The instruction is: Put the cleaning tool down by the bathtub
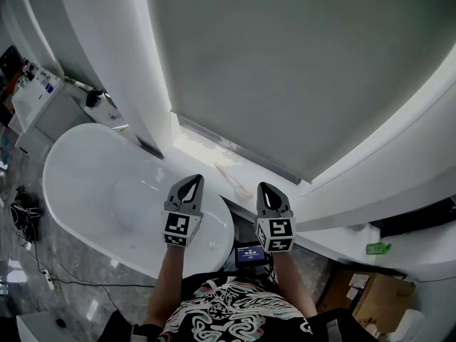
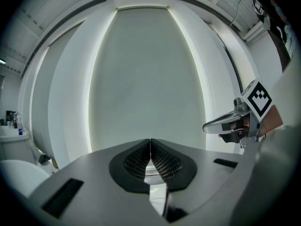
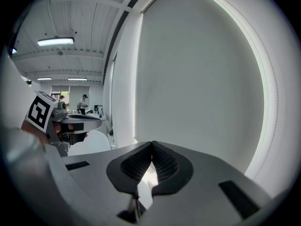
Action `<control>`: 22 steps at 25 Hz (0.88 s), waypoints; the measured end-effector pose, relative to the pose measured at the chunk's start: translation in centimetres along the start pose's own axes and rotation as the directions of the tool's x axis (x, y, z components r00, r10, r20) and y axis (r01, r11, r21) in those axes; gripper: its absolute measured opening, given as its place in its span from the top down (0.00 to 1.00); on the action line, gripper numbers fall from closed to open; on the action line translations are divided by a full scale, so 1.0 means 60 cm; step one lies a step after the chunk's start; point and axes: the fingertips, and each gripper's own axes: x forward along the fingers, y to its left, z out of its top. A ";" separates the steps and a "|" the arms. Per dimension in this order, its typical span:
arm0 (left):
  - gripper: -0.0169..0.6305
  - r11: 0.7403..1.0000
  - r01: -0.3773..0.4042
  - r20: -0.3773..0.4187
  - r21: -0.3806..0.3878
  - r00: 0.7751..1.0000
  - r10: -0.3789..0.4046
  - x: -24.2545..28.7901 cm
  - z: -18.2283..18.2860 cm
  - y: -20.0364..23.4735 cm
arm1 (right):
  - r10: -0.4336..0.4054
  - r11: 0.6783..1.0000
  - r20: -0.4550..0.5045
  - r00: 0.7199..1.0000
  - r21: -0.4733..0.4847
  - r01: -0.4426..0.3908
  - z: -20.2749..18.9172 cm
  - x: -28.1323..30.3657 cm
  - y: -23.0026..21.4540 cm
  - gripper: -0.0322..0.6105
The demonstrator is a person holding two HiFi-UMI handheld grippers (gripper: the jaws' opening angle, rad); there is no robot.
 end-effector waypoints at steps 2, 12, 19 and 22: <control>0.95 1.000 -0.001 0.005 0.004 1.000 0.001 -0.012 0.002 -0.003 | -0.009 1.000 -0.001 1.000 0.014 0.009 -0.003 -0.013 0.000 0.91; 0.95 1.000 -0.009 0.027 0.008 1.000 0.009 -0.021 0.021 0.012 | -0.045 0.998 0.018 0.999 0.048 0.045 0.013 -0.033 -0.011 0.91; 0.95 1.000 0.001 0.042 0.012 0.999 -0.001 -0.028 0.028 0.006 | -0.055 0.997 0.035 0.998 0.057 0.053 0.021 -0.040 -0.007 0.91; 0.95 1.000 0.010 0.046 0.023 0.999 -0.011 -0.028 0.031 -0.002 | -0.060 0.997 0.036 0.998 0.055 0.058 0.021 -0.044 -0.008 0.91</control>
